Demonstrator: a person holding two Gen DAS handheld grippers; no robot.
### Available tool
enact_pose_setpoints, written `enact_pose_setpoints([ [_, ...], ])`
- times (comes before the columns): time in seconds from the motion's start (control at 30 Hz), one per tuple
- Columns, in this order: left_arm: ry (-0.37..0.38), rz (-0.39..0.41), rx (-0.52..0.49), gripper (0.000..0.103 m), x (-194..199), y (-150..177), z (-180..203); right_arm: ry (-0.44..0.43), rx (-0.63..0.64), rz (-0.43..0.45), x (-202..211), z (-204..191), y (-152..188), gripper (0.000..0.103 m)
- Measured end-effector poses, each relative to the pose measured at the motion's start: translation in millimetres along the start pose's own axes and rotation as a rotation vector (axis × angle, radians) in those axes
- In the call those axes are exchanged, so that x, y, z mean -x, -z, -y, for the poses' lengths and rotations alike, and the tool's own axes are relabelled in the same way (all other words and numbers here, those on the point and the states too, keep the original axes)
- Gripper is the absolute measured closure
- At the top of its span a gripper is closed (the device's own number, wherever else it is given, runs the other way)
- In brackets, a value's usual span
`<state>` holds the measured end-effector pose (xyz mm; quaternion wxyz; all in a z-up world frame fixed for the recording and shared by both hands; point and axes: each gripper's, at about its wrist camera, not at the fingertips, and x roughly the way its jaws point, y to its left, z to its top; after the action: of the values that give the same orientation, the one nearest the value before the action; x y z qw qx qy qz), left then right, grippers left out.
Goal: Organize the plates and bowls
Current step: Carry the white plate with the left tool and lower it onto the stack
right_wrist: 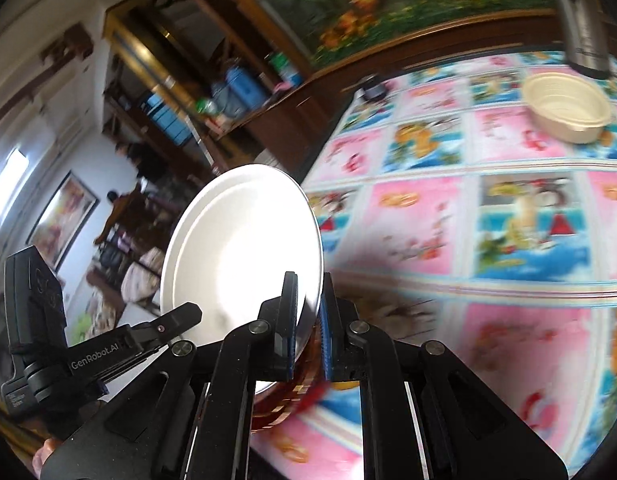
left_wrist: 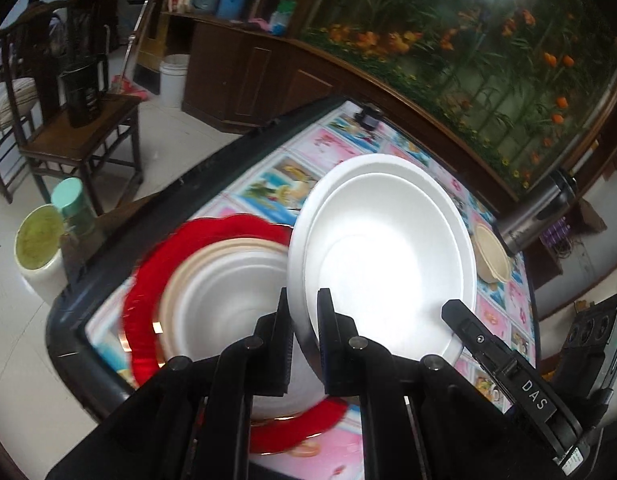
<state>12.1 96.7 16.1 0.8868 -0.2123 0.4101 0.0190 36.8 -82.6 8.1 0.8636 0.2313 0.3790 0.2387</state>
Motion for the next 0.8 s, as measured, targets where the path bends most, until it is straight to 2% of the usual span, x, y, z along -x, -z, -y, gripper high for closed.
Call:
enact_pose_setpoints([
  [0.27, -0.058, -0.057, 0.040, 0.093, -4.8, 11.2, -41.2, -0.019, 0.050, -0.093, -33.2, -25.5, 22.0, 0.094],
  [0.53, -0.063, -0.102, 0.061, 0.092, -14.6, 15.6, -50.3, -0.009, 0.049, -0.134, -48.4, -23.5, 32.3, 0.094],
  [0.8, -0.083, -0.096, 0.048, 0.092, -17.1, 18.0, -51.9, -0.007, 0.039, -0.159, -57.9, -20.7, 36.7, 0.094],
])
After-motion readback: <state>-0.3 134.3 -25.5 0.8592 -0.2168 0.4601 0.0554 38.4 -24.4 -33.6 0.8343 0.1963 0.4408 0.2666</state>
